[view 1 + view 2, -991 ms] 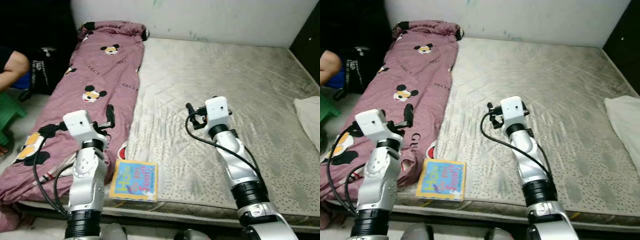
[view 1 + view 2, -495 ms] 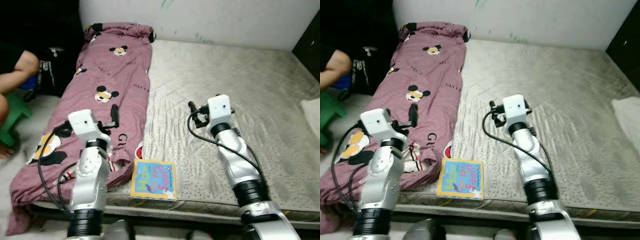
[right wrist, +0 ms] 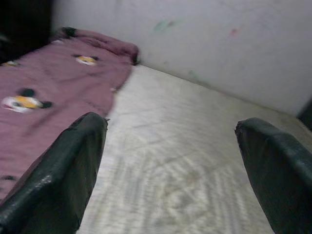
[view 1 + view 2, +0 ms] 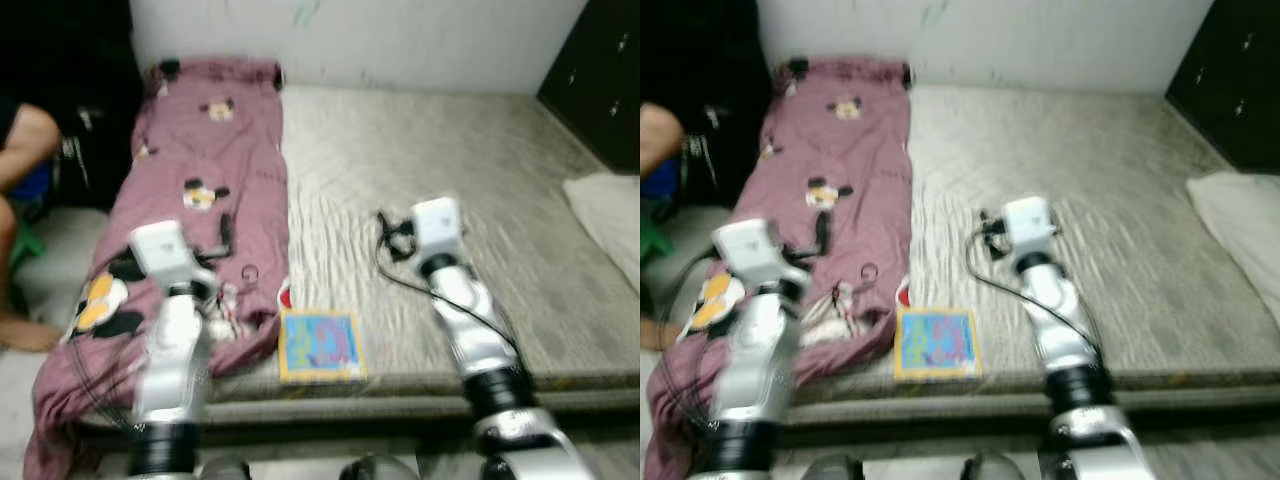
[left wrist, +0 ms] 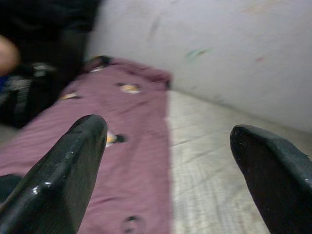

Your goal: Clean up the room

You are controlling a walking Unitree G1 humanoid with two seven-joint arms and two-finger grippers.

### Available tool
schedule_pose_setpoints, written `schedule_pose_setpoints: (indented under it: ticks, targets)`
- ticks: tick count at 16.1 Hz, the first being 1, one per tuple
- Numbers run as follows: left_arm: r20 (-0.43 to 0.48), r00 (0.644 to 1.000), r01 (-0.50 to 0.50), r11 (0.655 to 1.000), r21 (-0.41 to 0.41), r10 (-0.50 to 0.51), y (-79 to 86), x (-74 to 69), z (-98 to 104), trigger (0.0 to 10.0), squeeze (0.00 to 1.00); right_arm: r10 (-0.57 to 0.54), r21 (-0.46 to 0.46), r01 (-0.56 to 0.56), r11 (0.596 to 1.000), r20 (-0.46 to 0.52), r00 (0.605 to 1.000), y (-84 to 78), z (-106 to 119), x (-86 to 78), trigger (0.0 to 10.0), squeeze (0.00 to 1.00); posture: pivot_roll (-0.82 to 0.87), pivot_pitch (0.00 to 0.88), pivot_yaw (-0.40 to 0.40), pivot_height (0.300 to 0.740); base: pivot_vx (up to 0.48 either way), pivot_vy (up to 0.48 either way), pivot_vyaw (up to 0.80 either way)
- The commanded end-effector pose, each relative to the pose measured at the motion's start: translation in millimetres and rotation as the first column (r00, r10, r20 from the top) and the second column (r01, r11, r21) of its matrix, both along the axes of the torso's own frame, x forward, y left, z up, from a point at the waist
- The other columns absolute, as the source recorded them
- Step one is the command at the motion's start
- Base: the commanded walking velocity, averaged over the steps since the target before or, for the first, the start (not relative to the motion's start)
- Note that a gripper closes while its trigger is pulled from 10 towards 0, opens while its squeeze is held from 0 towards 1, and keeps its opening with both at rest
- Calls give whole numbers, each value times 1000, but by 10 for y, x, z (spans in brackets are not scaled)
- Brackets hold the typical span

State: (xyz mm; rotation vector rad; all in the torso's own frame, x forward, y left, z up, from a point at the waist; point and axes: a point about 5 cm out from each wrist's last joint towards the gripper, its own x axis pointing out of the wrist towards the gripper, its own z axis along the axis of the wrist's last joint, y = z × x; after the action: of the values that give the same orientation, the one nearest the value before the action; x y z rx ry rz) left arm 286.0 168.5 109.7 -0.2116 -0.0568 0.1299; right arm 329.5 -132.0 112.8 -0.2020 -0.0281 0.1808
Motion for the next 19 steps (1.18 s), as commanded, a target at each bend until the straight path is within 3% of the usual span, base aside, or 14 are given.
schedule_pose_setpoints:
  ticks: [1,2,6,8,10,11,13,15,18,19]
  targets:
    - [1,1000,6,1000,4,-6,-35,1,52,10000,0,-39,6,39,999,14,999,-109,53,-7,10000,0,-69,0,-18,740,0,0,0]
    - [-6,1000,18,999,-49,-18,-4,7,50,10000,0,-52,15,52,999,-3,999,-134,8,-24,10000,0,-61,0,-23,740,0,0,0]
    - [15,1000,6,1000,4,-6,61,-5,78,10000,0,-42,33,43,999,-23,999,-96,17,15,10000,0,-27,0,-43,740,0,0,0]
    - [-17,999,-47,996,82,48,153,-142,44,10000,0,-63,57,66,996,-51,997,-76,-43,-18,10000,0,-28,0,-25,740,0,0,-697]
    - [-40,999,-19,998,64,22,182,-200,-12,10000,0,-67,63,70,996,-44,997,-66,-36,-60,10000,0,-41,0,-15,740,0,0,-800]
    - [-54,999,0,1000,29,2,184,-248,-59,10000,0,-71,64,74,995,-49,996,-74,-61,-112,10000,0,-44,0,-11,740,0,0,-800]
    - [-108,994,-15,994,110,27,148,-317,-135,10000,0,-87,54,91,994,-73,994,-143,-134,-196,10000,0,-44,0,-13,740,0,0,-800]
    - [-78,996,59,996,73,-53,27,-379,-136,10000,0,-90,52,95,994,-86,992,-168,-165,-230,10000,0,-41,0,-20,740,0,0,-800]
    - [-68,997,39,989,144,-29,-4,-427,-124,10000,0,-94,43,98,994,-95,991,-184,-161,-236,10000,0,-49,0,-26,740,0,0,-800]
    - [-39,999,-6,967,256,16,76,-417,-125,10000,0,-117,53,123,991,-99,988,-204,-147,-236,10000,0,-42,0,-27,740,0,0,-800]
